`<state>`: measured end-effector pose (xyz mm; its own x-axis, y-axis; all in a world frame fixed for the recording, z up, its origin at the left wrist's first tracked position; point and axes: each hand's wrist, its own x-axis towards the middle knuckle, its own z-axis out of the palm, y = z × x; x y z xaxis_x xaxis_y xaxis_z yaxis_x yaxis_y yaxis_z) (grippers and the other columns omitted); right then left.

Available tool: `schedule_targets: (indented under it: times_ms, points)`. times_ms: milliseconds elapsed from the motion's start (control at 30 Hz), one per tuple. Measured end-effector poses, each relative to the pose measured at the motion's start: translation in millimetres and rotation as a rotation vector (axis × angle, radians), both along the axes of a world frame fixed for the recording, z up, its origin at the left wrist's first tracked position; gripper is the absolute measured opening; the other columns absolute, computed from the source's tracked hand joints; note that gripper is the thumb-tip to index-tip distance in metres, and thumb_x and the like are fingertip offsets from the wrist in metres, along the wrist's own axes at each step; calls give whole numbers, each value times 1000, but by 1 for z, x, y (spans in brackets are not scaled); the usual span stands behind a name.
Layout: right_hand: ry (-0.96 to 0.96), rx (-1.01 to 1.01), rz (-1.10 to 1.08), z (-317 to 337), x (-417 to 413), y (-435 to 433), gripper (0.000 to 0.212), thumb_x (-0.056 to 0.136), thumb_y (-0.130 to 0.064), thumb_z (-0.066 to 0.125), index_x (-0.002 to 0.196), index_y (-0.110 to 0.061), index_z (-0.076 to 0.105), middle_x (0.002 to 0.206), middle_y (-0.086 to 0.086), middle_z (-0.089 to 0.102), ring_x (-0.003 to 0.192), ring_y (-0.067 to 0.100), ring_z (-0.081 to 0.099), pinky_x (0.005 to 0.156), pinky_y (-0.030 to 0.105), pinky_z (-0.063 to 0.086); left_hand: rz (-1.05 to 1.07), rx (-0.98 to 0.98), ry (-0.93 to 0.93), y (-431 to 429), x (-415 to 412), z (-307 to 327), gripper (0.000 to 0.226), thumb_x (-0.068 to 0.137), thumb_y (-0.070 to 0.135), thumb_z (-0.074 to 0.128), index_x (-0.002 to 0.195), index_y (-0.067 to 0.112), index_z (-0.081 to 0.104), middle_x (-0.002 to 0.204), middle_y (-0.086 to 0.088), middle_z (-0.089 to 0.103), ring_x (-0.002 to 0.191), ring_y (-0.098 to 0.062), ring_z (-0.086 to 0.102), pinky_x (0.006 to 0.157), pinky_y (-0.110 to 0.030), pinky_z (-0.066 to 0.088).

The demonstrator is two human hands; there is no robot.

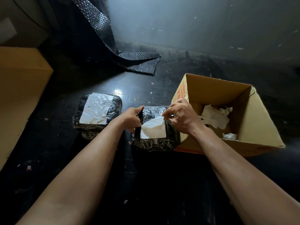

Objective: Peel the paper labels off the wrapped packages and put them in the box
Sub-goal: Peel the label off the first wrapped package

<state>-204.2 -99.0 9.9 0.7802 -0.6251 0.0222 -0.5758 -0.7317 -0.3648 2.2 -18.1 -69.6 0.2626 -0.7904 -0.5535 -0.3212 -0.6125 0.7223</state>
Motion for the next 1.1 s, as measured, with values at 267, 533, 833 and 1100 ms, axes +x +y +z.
schedule_targets:
  times_ms: [267, 533, 833, 1100]
  points:
    - [13, -6, -15, 2, -7, 6, 16, 90, -29, 72, 105, -27, 79, 107, -7, 71, 107, 11, 37, 93, 38, 36, -44, -5, -104, -1, -4, 3, 92, 85, -12, 50, 158, 38, 25, 135, -10, 57, 90, -30, 69, 67, -36, 59]
    - [6, -6, -49, 3, -14, 12, 17, 89, -30, 73, 105, -27, 79, 108, -7, 70, 110, 14, 40, 87, 34, 32, -57, 11, -88, -4, -4, 5, 93, 85, -15, 47, 157, 40, 28, 111, -7, 58, 77, -31, 67, 66, -43, 61]
    - [11, 50, -89, 2, -24, 20, 20, 90, -28, 72, 109, -29, 77, 111, -6, 69, 114, 16, 41, 88, 36, 32, 31, -128, 27, 1, -8, -5, 69, 95, 27, 70, 153, 42, 37, 139, -8, 57, 107, -28, 68, 79, -39, 60]
    - [-11, -10, -69, -1, -27, 25, 17, 91, -24, 72, 107, -25, 78, 106, -8, 70, 103, 5, 31, 89, 32, 30, 63, -200, -73, -3, -8, -18, 71, 85, 34, 81, 148, 41, 47, 143, -11, 59, 131, -24, 55, 103, -44, 52]
